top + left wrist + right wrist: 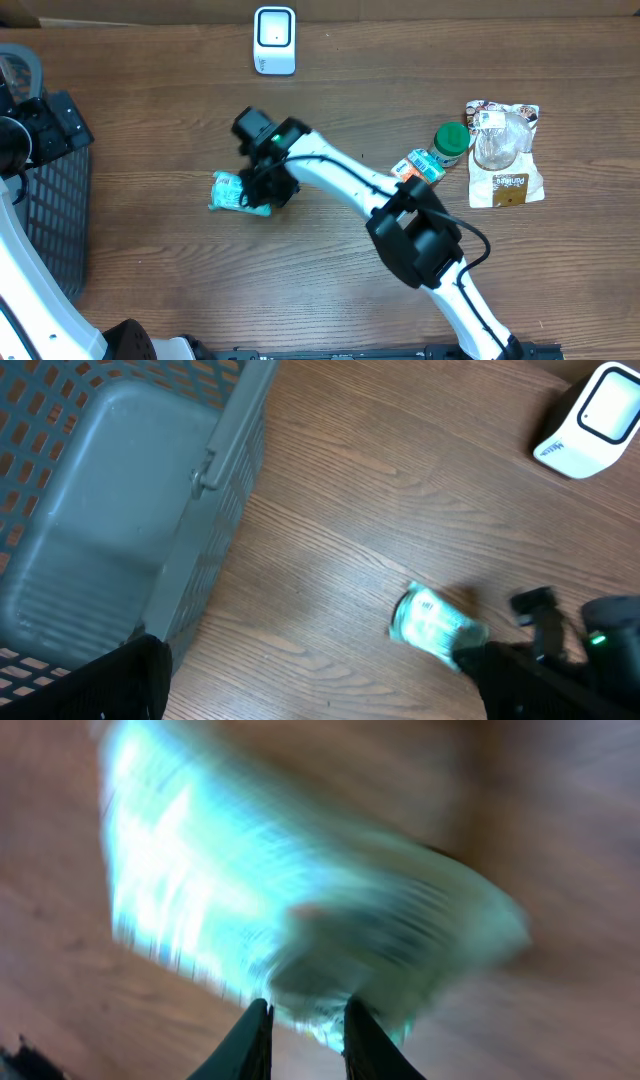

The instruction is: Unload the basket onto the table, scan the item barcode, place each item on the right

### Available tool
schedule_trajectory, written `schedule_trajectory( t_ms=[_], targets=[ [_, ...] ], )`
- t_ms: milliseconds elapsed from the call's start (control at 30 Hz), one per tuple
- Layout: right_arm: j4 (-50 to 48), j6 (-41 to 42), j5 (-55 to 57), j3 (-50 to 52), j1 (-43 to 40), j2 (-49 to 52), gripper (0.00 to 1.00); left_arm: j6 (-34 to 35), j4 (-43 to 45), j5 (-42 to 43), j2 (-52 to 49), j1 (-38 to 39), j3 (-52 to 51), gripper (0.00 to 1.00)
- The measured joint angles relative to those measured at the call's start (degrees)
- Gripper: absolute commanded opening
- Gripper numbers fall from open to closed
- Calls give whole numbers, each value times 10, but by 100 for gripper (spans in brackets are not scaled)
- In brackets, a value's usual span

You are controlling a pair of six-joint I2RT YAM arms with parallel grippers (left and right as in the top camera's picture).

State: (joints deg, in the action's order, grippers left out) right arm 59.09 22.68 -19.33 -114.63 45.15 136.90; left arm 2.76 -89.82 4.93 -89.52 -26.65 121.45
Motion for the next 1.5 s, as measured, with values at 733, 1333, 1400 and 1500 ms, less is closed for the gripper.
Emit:
schedule_trajectory(
  t_ms=[733, 1333, 1400, 1500],
  targets=[
    [26, -167, -70, -58, -89, 3, 45, 0, 0, 0, 0, 0, 0, 100],
    [-31, -173, -137, -31, -54, 57, 43, 0, 0, 0, 0, 0, 0, 99],
    [-38, -154, -148, -31, -51, 60, 36, 0, 0, 0, 0, 0, 0, 100],
    [-38, -122, -147, -31, -49, 62, 20, 0, 0, 0, 0, 0, 0, 99]
  ],
)
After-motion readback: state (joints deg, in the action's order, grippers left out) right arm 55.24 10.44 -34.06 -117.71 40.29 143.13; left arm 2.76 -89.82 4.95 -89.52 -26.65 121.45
